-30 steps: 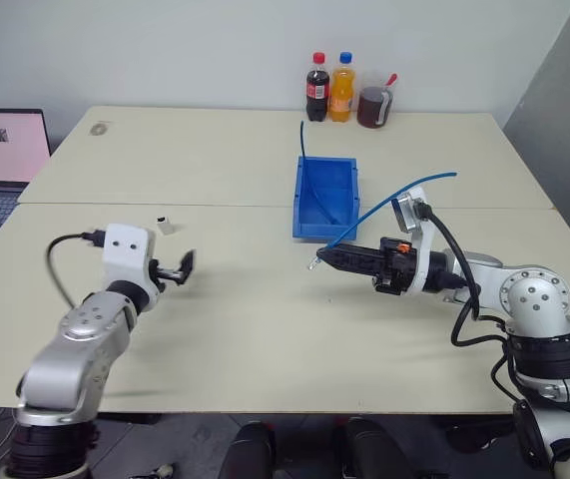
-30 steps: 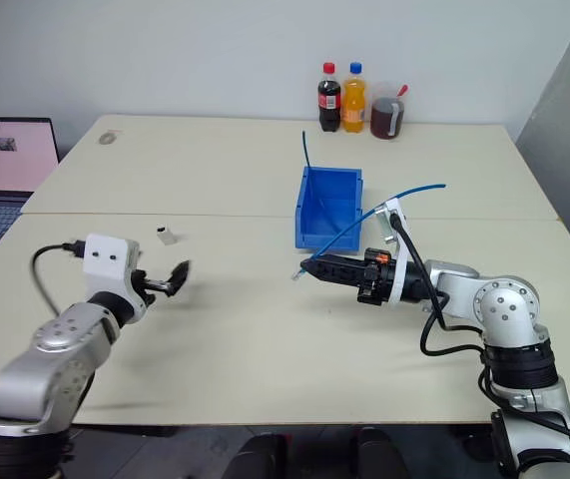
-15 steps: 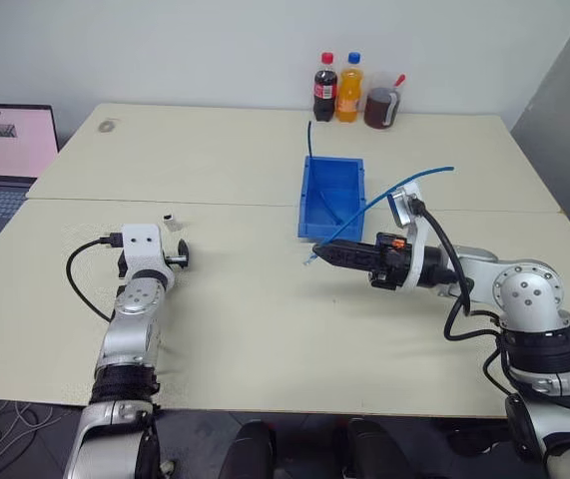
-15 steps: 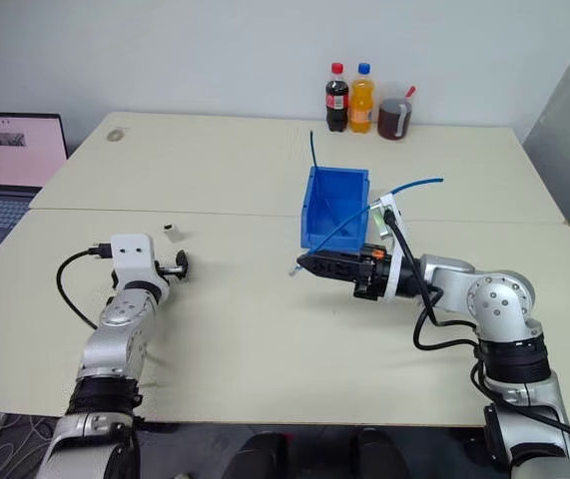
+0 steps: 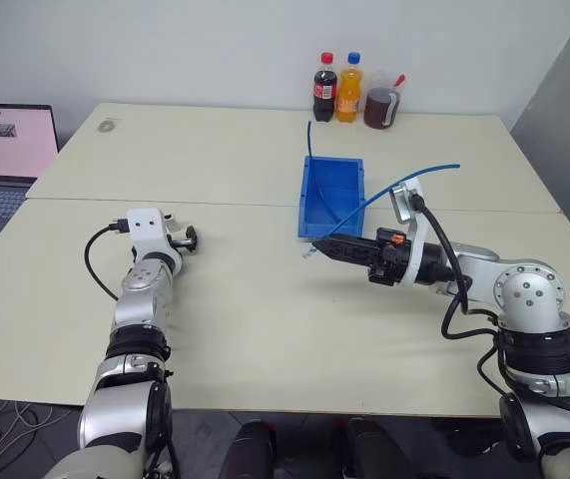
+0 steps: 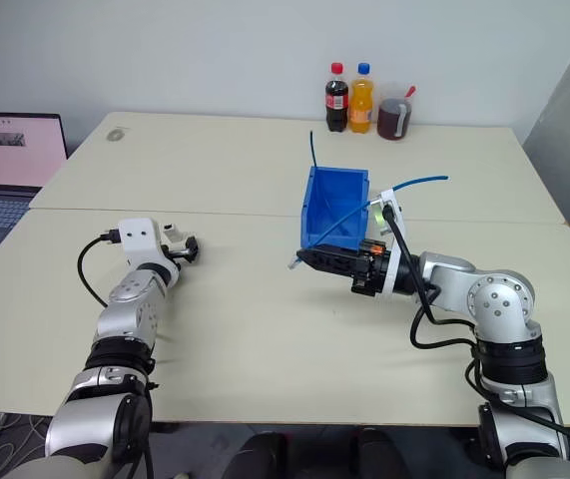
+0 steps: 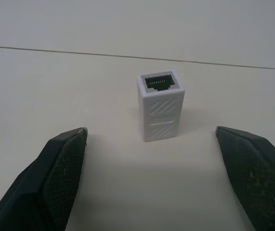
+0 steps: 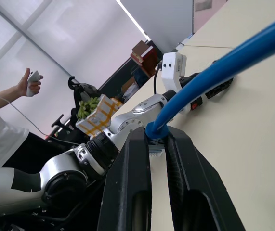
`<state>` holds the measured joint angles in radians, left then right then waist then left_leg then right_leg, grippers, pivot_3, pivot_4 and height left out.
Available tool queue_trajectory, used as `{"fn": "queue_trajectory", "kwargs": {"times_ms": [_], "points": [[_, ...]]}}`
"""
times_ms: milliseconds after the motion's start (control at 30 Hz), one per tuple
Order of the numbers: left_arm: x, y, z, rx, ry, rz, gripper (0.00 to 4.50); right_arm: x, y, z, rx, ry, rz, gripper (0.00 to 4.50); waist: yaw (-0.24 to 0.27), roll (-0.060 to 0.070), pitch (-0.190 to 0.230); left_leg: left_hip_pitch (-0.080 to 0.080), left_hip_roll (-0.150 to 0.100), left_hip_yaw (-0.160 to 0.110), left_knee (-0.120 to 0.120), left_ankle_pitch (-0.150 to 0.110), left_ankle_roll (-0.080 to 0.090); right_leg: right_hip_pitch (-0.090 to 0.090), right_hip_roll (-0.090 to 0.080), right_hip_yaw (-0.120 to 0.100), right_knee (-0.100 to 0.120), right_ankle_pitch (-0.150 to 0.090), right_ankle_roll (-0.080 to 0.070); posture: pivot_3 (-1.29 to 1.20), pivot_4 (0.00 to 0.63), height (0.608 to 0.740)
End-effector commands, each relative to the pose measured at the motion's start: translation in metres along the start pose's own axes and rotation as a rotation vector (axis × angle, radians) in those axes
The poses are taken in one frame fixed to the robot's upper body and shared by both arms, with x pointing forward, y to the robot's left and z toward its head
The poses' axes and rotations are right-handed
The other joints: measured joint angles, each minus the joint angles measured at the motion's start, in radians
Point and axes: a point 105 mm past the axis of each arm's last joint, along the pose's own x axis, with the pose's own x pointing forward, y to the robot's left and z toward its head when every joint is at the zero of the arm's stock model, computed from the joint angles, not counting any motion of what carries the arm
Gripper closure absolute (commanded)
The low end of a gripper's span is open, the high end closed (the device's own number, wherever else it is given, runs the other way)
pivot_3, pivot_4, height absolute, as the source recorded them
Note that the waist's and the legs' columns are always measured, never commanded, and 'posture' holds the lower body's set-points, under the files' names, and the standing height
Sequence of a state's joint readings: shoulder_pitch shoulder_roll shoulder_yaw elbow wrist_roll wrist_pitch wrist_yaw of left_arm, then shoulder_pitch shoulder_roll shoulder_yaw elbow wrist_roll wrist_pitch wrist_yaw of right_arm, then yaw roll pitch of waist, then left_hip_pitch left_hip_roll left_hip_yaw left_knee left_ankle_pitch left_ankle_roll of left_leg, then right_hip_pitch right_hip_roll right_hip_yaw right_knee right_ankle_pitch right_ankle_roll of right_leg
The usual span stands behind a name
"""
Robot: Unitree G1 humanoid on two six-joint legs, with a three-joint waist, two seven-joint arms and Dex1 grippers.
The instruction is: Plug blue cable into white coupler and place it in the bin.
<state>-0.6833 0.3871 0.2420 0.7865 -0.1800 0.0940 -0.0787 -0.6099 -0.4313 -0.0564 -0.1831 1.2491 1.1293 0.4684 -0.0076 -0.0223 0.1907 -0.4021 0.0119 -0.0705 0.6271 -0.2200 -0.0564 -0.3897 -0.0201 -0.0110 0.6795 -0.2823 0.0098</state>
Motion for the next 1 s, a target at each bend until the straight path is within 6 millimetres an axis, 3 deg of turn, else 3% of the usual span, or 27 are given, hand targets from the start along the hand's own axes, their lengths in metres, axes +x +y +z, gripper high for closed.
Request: {"fn": "queue_trajectory", "kwargs": {"times_ms": [33,200,467,733,900,1000], "points": [[0.006,0.002,0.021,-0.008,-0.071,0.010,0.03,0.001,0.012,0.011,-0.044,-0.029,0.033,4.36,0.000,0.000,0.000,0.000,0.000,0.000,0.000,0.000,0.000,0.000,0.000,0.000,0.000,0.000,0.000,0.00,0.150,0.740],[0.010,0.000,0.021,-0.040,-0.057,0.006,0.20,-0.001,0.012,0.011,-0.041,-0.029,0.028,4.36,-0.001,0.000,0.000,0.000,0.000,0.000,0.000,0.000,0.000,0.000,0.000,0.000,0.000,0.000,0.000,0.00,0.150,0.740],[0.012,0.001,0.020,-0.057,-0.060,0.009,1.83,-0.005,0.008,0.008,-0.033,-0.034,0.007,4.36,-0.002,0.000,0.000,0.000,0.000,0.000,0.000,0.000,0.000,0.000,0.000,0.000,0.000,0.000,0.000,0.00,0.150,0.740],[0.013,0.015,0.026,-0.051,-0.066,0.028,3.59,-0.005,0.008,0.006,-0.025,-0.040,0.005,4.36,-0.007,0.000,0.000,0.000,0.000,0.000,0.000,0.000,0.000,0.000,0.000,0.000,0.000,0.000,0.000,0.00,0.150,0.740],[0.013,0.013,0.030,0.030,-0.061,0.005,3.71,-0.004,0.007,0.006,-0.028,-0.043,-0.002,4.36,-0.013,0.000,0.000,0.000,0.000,0.000,0.000,0.000,0.000,0.000,0.000,0.000,0.000,0.000,0.000,0.00,0.150,0.740],[0.008,-0.021,0.035,0.150,-0.069,-0.240,3.71,-0.003,0.007,0.009,-0.052,-0.045,-0.012,4.36,-0.015,0.000,0.000,0.000,0.000,0.000,0.000,0.000,0.000,0.000,0.000,0.000,0.000,0.000,0.000,0.00,0.150,0.740]]}}
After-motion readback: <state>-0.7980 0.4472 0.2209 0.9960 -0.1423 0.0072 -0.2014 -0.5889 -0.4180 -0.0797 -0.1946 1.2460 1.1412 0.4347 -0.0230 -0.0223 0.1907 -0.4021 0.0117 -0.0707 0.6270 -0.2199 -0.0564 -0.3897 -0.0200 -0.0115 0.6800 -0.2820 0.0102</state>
